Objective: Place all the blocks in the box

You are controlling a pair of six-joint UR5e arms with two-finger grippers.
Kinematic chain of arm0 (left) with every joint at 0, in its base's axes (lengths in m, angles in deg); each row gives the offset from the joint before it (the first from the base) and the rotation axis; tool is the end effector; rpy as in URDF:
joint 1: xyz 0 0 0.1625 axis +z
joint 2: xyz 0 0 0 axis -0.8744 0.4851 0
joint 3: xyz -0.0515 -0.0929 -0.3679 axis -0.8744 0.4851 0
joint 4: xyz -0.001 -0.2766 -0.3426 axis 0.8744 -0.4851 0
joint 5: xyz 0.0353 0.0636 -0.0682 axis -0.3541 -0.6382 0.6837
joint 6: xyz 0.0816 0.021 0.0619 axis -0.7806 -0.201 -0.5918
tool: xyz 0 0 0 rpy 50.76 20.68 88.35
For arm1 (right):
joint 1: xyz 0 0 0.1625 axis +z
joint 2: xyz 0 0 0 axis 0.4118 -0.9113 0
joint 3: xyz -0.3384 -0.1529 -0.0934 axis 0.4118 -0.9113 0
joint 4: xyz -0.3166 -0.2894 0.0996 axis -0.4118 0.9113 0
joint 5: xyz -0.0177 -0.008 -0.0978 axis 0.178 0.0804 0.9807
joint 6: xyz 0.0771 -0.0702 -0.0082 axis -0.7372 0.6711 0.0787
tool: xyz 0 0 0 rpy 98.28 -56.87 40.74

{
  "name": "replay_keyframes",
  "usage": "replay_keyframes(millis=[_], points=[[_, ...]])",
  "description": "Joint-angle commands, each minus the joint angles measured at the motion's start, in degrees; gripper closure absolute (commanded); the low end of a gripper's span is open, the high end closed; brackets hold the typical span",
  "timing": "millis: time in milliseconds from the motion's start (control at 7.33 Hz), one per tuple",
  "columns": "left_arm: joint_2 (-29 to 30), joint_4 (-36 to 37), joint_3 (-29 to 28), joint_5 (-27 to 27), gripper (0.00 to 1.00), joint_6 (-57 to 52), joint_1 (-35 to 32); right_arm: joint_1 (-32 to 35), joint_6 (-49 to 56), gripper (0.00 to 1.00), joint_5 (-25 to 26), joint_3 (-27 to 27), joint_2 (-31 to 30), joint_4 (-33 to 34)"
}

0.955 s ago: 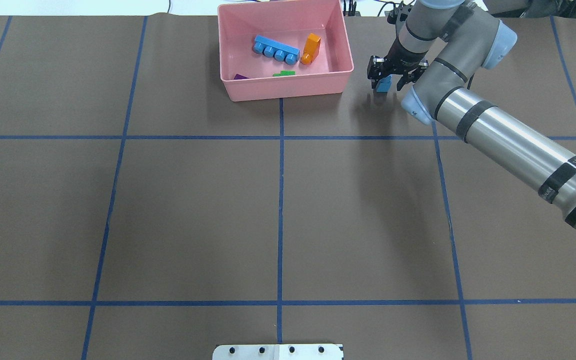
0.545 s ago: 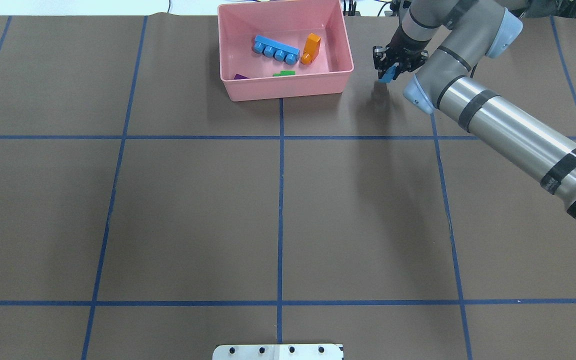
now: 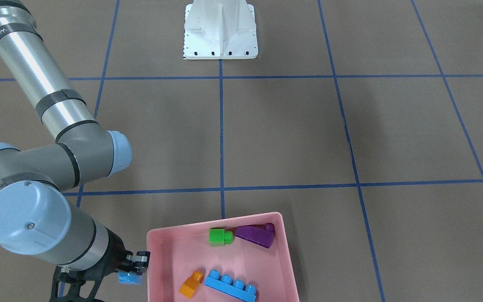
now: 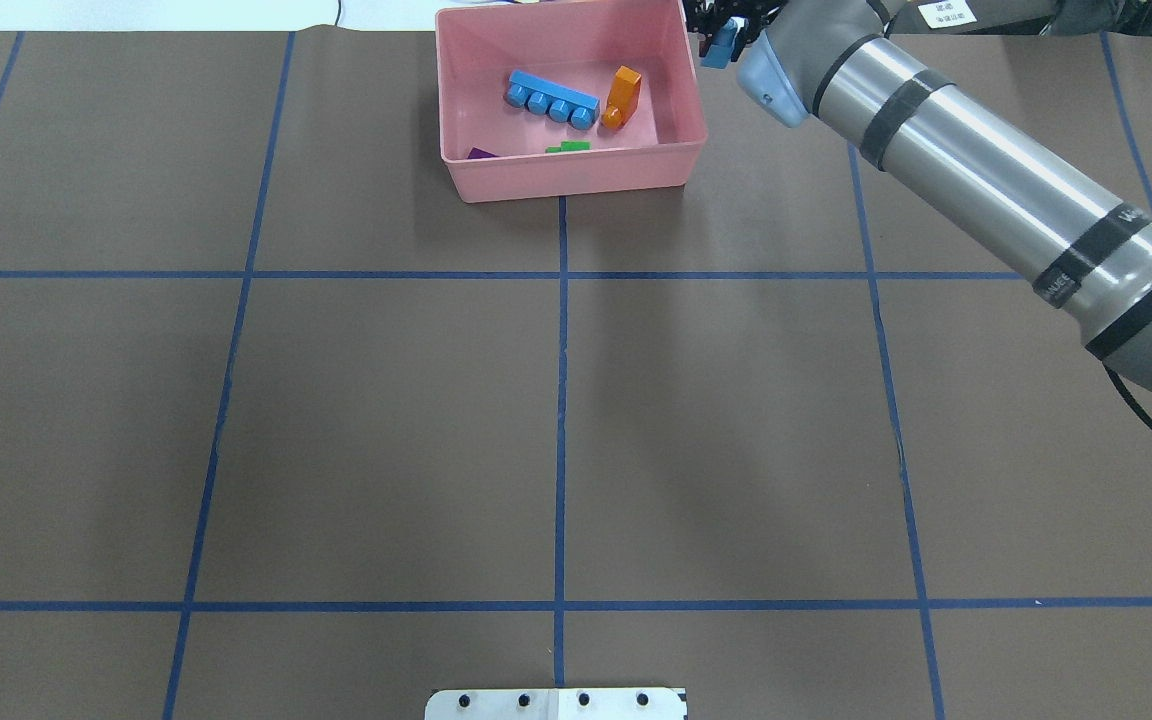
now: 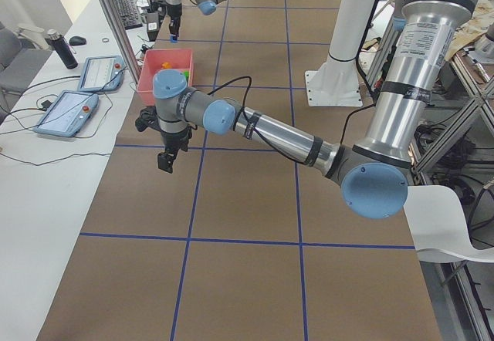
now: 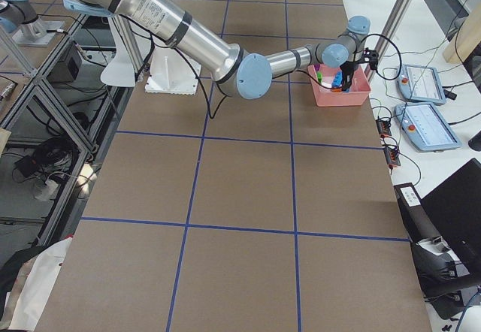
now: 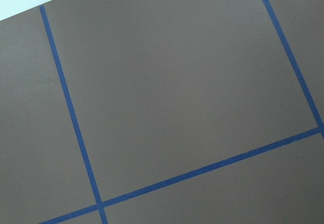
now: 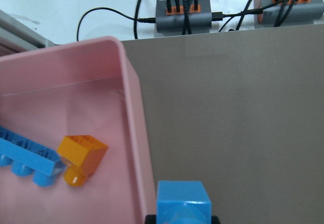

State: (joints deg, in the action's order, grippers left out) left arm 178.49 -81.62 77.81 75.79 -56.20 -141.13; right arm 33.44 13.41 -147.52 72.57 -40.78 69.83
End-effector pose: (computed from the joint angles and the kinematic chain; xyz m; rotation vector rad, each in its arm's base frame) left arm 0.0389 -0.6109 0.4177 0.2814 0.7236 0.2620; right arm -0.4023 -0.7789 0.2051 0.1172 -0.8817 0.1463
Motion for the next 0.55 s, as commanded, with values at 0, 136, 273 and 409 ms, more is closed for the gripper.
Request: replay_keyframes(millis=[0,136,273,409], points=[[-0.09,-0.09,0.05,-0.08,0.0,-0.09,0.0,-3.34,-5.68,0.9,2.71,-0.16,2.66,-0.04],[-0.09,0.0,0.31,-0.08,0.0,-0.01,-0.09,-3.96,-6.49,0.01,2.8,-0.16,2.93,-0.3],[-0.44,0.0,0.58,-0.08,0.0,-0.01,0.0,-3.44,-6.58,0.0,2.37,0.89,2.85,-0.39],[-0.53,0.0,0.84,-0.17,0.0,-0.01,-0.09,-3.18,-6.58,0.0,1.41,3.33,1.8,0.31]])
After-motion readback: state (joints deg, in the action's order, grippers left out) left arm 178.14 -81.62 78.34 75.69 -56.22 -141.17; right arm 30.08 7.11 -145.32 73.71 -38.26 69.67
